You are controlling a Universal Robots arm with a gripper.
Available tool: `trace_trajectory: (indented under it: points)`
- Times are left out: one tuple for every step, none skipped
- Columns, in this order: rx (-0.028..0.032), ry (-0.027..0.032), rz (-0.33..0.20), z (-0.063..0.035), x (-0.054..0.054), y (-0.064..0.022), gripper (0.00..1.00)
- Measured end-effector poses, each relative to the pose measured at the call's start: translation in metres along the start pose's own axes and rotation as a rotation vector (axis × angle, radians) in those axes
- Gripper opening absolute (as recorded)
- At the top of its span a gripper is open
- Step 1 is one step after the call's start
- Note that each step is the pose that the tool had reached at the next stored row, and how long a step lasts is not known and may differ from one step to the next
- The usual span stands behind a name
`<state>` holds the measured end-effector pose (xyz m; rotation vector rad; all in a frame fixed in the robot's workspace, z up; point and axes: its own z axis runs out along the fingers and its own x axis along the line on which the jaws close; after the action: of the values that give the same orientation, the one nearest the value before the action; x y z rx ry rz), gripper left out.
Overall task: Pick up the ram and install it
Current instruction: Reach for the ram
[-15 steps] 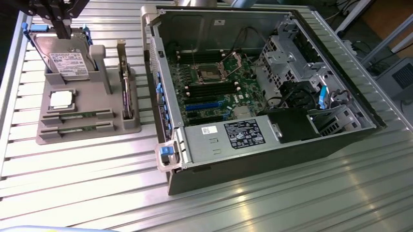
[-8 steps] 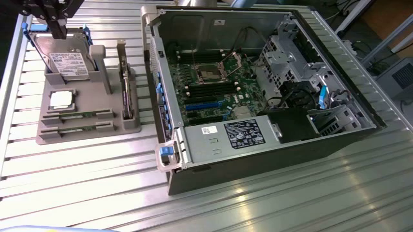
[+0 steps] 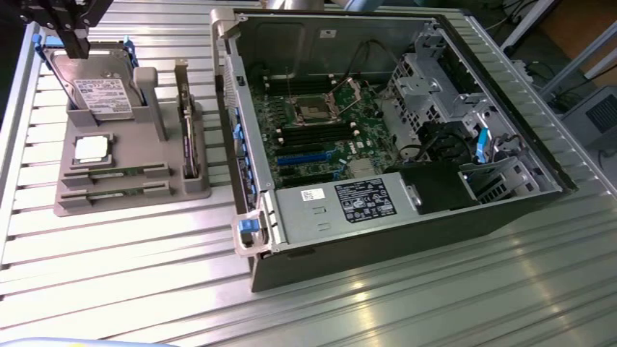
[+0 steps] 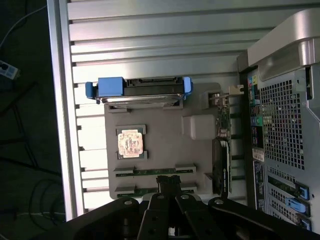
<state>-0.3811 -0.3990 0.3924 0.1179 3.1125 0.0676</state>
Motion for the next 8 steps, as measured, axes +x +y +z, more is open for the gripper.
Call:
trace_trajectory:
  points:
    - [0.0, 0.0, 0.0, 0.0, 0.0006, -0.0001, 0.1]
    - [0.0, 0.0, 0.0, 0.0, 0.0013, -0.0001, 0.1]
    - [0.0, 0.0, 0.0, -0.0001, 0.0019, -0.0002, 0.1]
    - [0.0, -0.0001, 0.0, 0.0, 0.0026, -0.0002, 0.1]
    - [0.0, 0.0, 0.0, 0.0, 0.0032, -0.0002, 0.1]
    - [0.0, 0.0, 0.0, -0.0001, 0.0038, -0.0003, 0.1]
    - [0.0, 0.0, 0.0, -0.0001, 0.0046, -0.0003, 0.1]
    - [0.0, 0.0, 0.0, -0.0001, 0.0055, -0.0004, 0.1]
